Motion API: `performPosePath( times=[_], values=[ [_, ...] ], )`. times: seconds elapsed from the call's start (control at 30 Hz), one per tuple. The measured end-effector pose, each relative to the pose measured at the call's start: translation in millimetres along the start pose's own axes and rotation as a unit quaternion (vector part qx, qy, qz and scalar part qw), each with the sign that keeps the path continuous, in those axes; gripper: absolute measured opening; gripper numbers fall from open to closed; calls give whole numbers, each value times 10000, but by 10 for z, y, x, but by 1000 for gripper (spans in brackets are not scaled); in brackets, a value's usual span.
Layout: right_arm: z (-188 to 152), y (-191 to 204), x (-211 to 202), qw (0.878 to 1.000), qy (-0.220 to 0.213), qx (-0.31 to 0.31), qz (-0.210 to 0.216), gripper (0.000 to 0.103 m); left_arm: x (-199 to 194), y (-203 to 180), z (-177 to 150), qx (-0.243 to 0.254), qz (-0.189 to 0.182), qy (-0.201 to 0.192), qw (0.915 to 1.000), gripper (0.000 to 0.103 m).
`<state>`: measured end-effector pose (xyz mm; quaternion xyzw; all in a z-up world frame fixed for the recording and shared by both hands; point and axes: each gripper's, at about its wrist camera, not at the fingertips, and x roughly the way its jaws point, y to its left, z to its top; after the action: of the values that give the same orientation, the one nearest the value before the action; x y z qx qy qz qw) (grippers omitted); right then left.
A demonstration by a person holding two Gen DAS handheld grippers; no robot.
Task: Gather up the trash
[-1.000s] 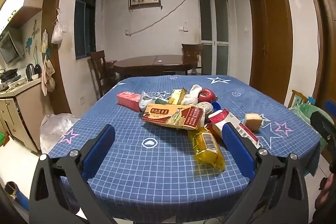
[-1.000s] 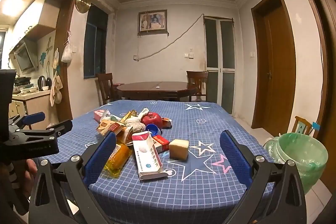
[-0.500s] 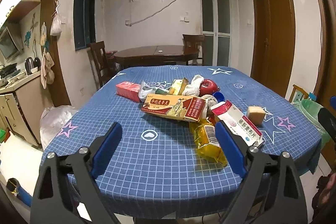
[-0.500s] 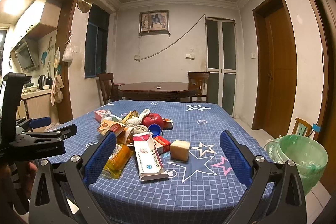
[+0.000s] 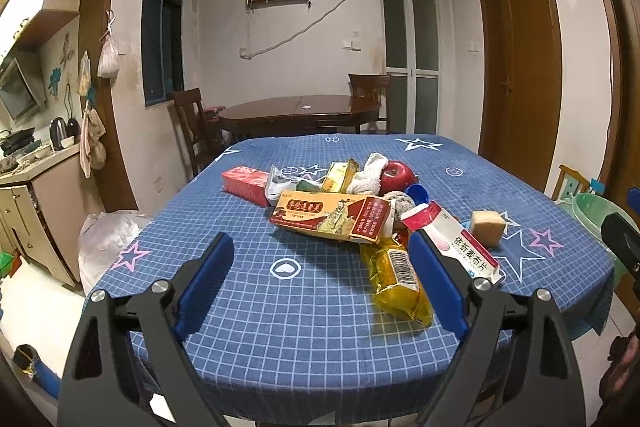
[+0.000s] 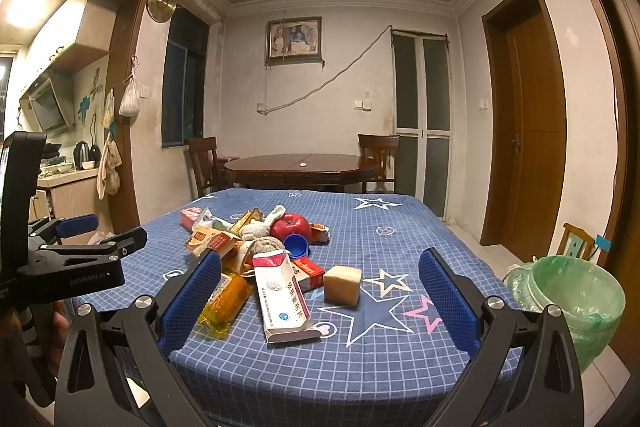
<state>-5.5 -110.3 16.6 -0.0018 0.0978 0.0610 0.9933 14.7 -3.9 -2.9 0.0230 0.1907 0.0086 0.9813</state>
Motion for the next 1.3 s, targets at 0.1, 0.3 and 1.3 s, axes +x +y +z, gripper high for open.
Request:
performPosePath(
  times=[0.1,0.3,1.3],
  values=[
    [-9,3,1,10000,24,11,18,99,7,17,-2,-43,9,1,10000,86],
    [-9,6,0,10000,26,15,45,99,-5,29,-3,-31,-36,-3,10000,86],
    [-40,12,56,9998,164,39,134,99,75,19,-18,55,-71,140,9999,90]
  ],
)
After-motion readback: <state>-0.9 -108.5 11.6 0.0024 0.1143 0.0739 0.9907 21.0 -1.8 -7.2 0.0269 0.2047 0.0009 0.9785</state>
